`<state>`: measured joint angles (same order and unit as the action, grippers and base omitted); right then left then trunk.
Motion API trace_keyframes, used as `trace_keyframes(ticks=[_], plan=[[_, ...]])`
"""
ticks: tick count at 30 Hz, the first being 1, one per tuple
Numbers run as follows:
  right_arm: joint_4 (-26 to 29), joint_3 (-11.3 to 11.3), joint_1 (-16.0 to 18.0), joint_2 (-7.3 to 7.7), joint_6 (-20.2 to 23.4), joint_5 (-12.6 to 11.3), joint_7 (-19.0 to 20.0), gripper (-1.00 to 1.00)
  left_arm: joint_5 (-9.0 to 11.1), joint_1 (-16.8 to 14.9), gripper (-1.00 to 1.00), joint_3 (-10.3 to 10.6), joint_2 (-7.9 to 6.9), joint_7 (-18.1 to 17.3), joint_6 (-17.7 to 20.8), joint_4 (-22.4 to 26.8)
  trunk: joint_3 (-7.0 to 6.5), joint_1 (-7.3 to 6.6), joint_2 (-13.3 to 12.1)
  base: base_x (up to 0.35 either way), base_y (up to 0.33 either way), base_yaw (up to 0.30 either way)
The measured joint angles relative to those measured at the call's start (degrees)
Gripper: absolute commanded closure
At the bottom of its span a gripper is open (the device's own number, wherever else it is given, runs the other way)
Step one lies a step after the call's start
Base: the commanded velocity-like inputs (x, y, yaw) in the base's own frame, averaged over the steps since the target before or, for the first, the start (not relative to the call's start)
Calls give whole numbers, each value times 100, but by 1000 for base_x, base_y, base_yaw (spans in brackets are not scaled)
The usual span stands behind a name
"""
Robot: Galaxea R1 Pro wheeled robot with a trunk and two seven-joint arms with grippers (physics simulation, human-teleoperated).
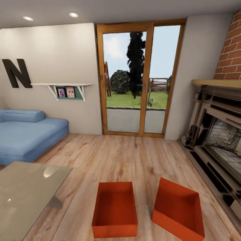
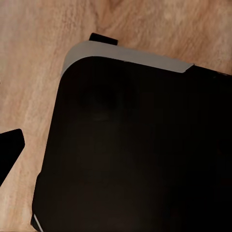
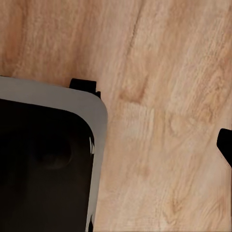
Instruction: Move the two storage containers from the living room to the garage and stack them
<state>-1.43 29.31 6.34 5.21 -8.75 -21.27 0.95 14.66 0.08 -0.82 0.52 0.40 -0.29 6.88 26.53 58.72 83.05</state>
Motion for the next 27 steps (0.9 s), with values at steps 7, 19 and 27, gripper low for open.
trace_keyframes(ticks=[7, 19, 27], plan=[[0, 0, -1, 7, 0, 5, 0, -100, 2, 1, -100, 0, -1, -4, -2, 7, 0, 1, 0, 9, 0, 143], [0, 11, 0, 1, 4, 39, 0, -100, 17, 0, -100, -16, 7, -9, 5, 19, 0, 1, 0, 0, 0, 3], [0, 19, -2, 30, 7, 44, 0, -100, 13, 2, -100, 25, 15, -23, 0, 1, 0, -2, 1, 185, 0, 0]])
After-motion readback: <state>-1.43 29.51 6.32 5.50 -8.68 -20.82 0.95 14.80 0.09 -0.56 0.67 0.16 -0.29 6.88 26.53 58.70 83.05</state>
